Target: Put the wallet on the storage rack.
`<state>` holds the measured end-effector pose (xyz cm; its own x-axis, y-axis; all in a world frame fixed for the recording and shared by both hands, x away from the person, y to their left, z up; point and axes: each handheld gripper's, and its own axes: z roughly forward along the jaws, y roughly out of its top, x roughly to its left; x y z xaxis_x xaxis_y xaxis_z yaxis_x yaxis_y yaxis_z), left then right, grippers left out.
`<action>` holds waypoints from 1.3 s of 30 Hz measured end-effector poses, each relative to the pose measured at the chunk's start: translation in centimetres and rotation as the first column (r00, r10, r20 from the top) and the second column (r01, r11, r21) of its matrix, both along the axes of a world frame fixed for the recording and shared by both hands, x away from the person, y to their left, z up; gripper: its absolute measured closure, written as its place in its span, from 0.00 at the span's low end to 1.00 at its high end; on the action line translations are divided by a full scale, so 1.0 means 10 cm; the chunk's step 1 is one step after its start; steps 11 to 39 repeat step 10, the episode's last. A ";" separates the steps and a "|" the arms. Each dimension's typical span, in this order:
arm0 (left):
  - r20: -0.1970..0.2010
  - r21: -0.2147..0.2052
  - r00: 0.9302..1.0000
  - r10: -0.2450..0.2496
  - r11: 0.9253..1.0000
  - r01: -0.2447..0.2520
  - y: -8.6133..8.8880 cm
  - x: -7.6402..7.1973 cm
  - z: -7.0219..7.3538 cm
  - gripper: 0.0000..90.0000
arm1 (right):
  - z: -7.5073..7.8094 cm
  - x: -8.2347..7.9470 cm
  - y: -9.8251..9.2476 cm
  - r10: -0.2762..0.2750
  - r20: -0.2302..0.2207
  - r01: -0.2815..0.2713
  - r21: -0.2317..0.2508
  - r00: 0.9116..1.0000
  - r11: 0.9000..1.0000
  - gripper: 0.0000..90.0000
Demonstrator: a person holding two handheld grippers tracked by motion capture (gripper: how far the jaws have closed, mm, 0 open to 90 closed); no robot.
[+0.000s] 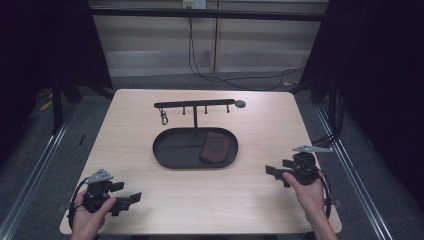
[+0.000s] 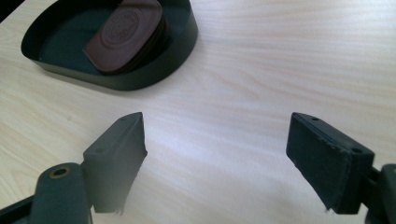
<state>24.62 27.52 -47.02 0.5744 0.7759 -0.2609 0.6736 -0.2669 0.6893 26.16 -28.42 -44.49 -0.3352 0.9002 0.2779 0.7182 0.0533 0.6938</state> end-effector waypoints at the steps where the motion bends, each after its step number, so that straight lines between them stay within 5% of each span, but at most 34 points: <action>1: 0.001 -0.002 1.000 0.000 1.000 0.000 0.00 0.00 0.00 0.19 | -0.02 -0.04 -0.01 -0.007 -0.004 0.007 -0.002 1.000 1.000 0.21; 7: -0.005 0.006 1.000 -0.002 1.000 0.002 -0.02 0.00 -0.01 0.19 | -0.16 -0.19 -0.11 -0.023 -0.027 0.020 -0.088 0.999 0.996 0.18; 10: -0.006 0.010 1.000 -0.007 1.000 0.007 -0.02 0.01 -0.01 0.19 | -0.26 -0.20 -0.17 -0.037 -0.055 0.033 -0.083 0.998 0.996 0.18; 39: -0.006 0.010 1.000 -0.007 1.000 0.007 -0.02 0.01 -0.01 0.19 | -0.26 -0.20 -0.17 -0.037 -0.055 0.033 -0.083 0.998 0.996 0.18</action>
